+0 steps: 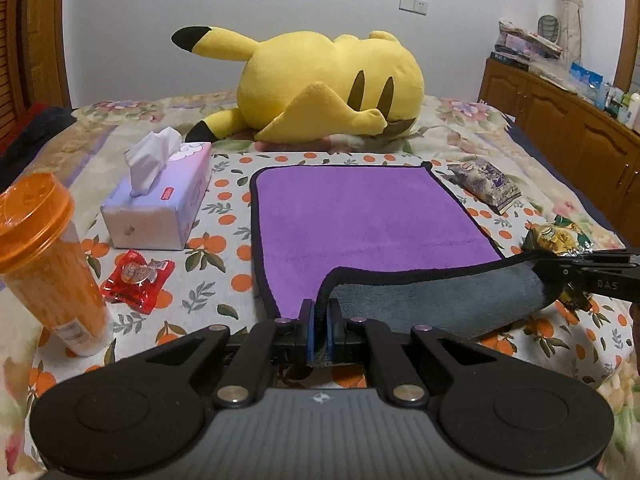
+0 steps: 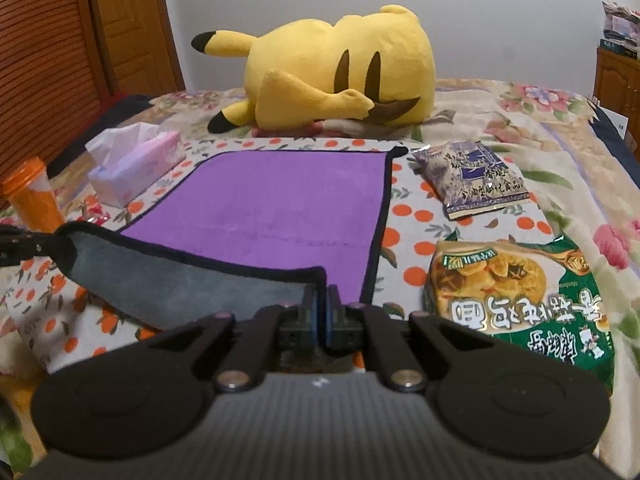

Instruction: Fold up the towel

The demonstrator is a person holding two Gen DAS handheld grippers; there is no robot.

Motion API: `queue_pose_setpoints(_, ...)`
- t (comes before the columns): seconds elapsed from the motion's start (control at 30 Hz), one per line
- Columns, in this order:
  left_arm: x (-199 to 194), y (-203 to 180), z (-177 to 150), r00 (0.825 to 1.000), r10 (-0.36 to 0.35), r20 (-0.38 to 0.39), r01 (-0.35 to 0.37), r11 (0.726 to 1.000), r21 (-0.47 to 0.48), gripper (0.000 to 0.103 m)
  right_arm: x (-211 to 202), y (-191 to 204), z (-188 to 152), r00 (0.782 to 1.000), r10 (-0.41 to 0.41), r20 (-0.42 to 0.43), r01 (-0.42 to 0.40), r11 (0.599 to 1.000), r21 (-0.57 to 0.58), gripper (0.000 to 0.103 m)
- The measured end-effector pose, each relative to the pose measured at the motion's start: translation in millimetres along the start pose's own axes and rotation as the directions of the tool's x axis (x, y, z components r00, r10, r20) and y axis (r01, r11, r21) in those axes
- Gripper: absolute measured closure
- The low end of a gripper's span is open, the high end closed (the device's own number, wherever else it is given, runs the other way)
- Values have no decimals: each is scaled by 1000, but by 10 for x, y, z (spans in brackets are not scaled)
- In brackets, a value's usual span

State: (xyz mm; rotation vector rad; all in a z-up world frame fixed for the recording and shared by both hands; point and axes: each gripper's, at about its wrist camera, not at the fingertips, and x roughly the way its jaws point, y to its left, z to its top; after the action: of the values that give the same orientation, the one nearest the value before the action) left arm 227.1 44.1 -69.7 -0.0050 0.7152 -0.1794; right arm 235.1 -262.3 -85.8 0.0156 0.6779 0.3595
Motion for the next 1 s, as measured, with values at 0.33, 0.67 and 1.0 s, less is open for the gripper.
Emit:
queue_pose_setpoints(0.33, 134, 30, 69, 1000, 19, -2, -19, 1000, 18, 97, 73, -47, 8, 1000, 7, 8, -6, 1000, -19, 99)
queue_pose_setpoints(0.67, 221, 42, 167, 999, 38, -3, -38, 999, 37, 97, 100, -70, 90, 999, 5, 38, -4, 999, -35, 99)
queue_pose_setpoints(1.0, 289, 48, 243, 999, 42, 5, -43, 998, 49, 97, 180, -85, 115, 999, -6, 34, 8, 998, -64, 99)
